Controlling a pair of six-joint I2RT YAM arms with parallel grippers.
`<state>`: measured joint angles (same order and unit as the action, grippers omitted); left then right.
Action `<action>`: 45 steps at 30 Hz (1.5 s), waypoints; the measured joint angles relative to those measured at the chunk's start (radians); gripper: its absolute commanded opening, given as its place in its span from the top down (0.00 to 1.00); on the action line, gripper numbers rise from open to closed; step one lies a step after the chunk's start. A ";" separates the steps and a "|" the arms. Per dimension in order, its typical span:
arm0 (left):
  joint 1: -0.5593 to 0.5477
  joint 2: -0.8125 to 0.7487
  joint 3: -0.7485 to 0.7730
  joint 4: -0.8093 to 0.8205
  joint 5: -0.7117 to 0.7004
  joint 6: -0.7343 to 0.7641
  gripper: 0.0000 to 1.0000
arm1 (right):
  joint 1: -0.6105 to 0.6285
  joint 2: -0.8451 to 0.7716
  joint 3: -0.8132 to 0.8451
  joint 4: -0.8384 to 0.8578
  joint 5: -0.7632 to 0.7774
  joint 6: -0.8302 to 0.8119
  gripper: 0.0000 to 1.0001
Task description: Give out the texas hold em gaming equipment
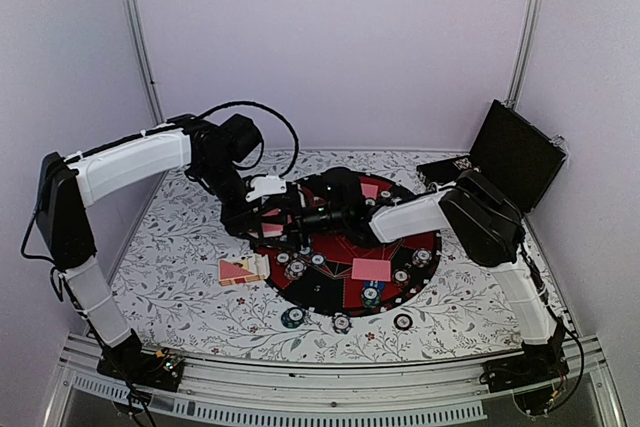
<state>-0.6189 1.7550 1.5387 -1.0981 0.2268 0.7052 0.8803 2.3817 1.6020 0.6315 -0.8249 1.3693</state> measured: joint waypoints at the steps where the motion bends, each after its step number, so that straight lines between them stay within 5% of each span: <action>1: 0.000 0.000 0.000 0.000 0.000 0.000 0.97 | -0.004 -0.003 -0.015 0.011 0.001 0.000 0.28; 14: -0.011 0.006 0.000 0.000 0.000 0.000 0.98 | -0.057 -0.122 -0.201 0.058 -0.002 -0.024 0.35; 21: -0.011 0.006 0.000 -0.003 -0.004 0.001 0.98 | -0.073 -0.159 -0.237 0.057 -0.011 -0.038 0.59; 29: -0.011 0.006 0.000 -0.004 -0.004 0.001 0.99 | -0.100 -0.217 -0.293 0.049 -0.019 -0.049 0.68; 35: -0.011 0.006 0.000 -0.004 -0.005 0.001 0.99 | -0.108 -0.247 -0.336 0.040 -0.022 -0.055 0.87; 45: -0.011 0.006 0.000 -0.003 -0.008 0.002 0.99 | -0.189 -0.433 -0.528 0.025 -0.023 -0.063 0.91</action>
<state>-0.6304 1.7607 1.5387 -1.1011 0.2192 0.7067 0.6914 1.9484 1.0737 0.6567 -0.8482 1.3067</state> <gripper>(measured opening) 0.671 0.089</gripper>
